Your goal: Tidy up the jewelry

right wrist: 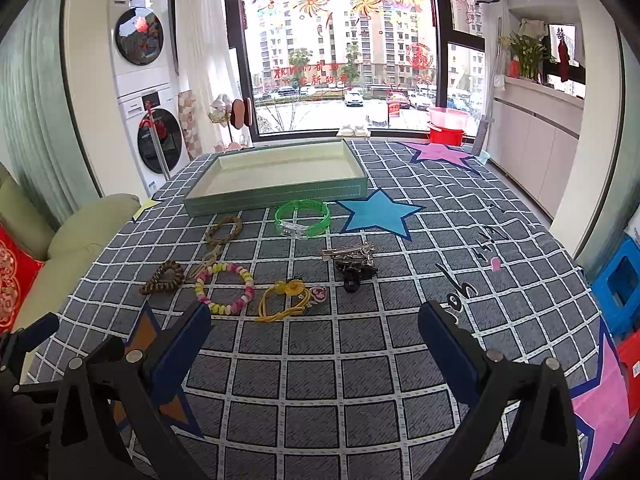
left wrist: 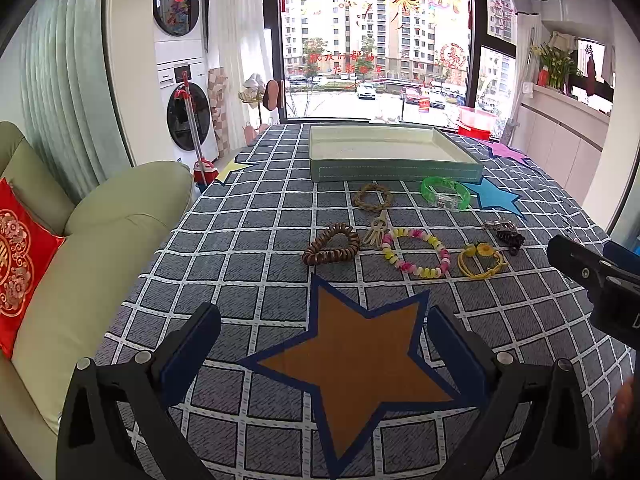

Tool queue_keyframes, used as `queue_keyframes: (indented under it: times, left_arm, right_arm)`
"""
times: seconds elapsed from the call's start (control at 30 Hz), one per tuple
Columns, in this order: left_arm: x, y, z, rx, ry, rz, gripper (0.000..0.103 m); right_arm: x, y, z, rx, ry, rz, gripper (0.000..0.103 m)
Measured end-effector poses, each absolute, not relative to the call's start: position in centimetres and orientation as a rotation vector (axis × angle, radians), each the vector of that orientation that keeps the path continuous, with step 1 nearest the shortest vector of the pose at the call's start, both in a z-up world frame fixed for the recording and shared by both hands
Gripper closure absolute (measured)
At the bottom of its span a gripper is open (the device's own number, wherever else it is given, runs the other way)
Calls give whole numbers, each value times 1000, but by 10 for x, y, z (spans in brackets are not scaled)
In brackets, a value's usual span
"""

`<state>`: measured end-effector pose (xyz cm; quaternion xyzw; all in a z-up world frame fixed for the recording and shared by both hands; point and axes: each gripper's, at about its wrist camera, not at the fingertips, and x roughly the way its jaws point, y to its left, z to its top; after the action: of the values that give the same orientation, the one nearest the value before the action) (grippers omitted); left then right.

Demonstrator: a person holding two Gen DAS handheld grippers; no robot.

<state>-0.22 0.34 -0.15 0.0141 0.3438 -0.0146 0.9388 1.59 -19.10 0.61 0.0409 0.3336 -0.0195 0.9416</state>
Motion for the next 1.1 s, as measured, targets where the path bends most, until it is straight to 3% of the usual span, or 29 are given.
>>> queue_keyframes:
  times: [1.1]
  left_arm:
    - [-3, 3, -1, 26, 703, -30, 0]
  right_arm:
    - [15, -192, 5, 86, 682, -38, 0]
